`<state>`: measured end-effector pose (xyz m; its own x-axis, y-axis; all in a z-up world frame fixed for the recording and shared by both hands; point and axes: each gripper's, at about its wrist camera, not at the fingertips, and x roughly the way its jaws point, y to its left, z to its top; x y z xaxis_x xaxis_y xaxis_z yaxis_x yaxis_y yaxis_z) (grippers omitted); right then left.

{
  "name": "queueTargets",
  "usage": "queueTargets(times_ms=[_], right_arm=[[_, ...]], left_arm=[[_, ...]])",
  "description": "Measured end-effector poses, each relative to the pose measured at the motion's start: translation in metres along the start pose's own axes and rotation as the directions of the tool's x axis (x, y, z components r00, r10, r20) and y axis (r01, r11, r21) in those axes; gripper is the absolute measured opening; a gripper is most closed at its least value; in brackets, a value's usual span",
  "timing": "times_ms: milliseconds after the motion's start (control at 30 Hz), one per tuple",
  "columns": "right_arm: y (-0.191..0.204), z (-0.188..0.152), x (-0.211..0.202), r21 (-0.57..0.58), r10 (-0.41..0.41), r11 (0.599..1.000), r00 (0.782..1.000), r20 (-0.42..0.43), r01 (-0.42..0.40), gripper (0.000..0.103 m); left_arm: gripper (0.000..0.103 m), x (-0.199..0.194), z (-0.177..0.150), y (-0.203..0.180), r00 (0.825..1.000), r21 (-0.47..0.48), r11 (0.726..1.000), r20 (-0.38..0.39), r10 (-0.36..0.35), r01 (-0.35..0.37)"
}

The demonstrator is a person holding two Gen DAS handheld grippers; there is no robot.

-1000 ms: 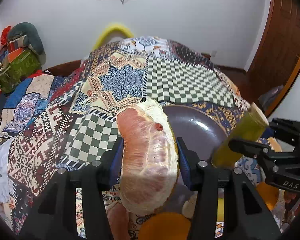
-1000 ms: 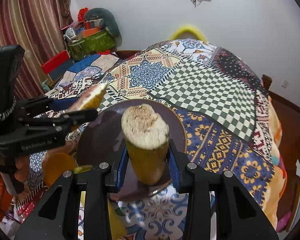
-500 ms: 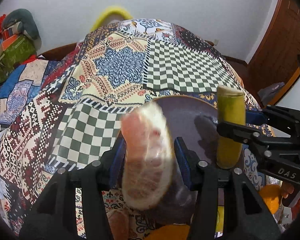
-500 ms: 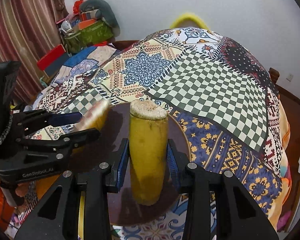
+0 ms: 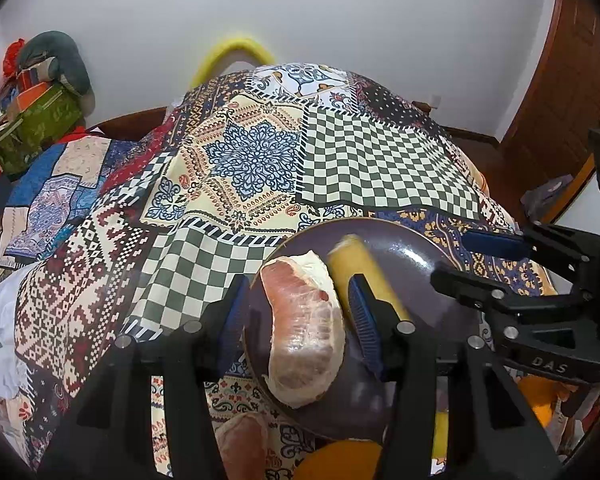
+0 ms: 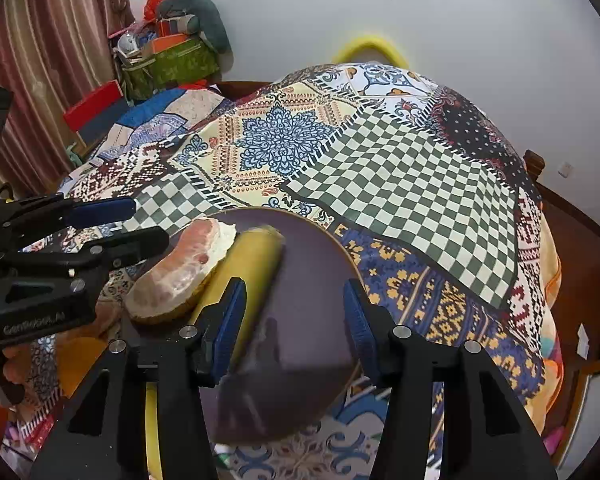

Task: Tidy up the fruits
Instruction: 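Lower the pomelo segment and yellow tube onto the plate and open both tools, then move both tools toward the large oranges on the table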

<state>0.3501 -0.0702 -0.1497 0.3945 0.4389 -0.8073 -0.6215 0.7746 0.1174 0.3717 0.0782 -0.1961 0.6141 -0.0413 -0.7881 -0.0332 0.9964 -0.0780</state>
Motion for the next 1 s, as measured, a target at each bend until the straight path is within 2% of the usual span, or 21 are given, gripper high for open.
queueTargets(times_ms=[400, 600, 733, 1000], right_arm=[[0.013, -0.007, -0.054, 0.01, -0.012, 1.0, 0.996, 0.094, 0.011, 0.048], [0.021, -0.022, -0.08, 0.015, -0.029, 1.0, 0.991, 0.127, 0.027, 0.049], [0.024, -0.035, -0.094, 0.02, -0.046, 0.999, 0.988, 0.146, 0.044, 0.054], [0.028, -0.067, -0.115, 0.048, -0.07, 0.997, 0.985, 0.157, 0.063, 0.056]], left_arm=[[0.052, -0.056, -0.01, -0.004, 0.997, -0.002, 1.0, 0.076, 0.018, -0.018], [0.055, -0.082, -0.022, -0.007, 0.994, 0.006, 1.0, 0.104, 0.026, -0.027], [0.057, -0.095, -0.033, -0.009, 0.994, 0.011, 1.0, 0.109, 0.028, -0.029], [0.061, -0.111, -0.062, -0.014, 0.996, 0.015, 0.999, 0.09, 0.029, -0.031]])
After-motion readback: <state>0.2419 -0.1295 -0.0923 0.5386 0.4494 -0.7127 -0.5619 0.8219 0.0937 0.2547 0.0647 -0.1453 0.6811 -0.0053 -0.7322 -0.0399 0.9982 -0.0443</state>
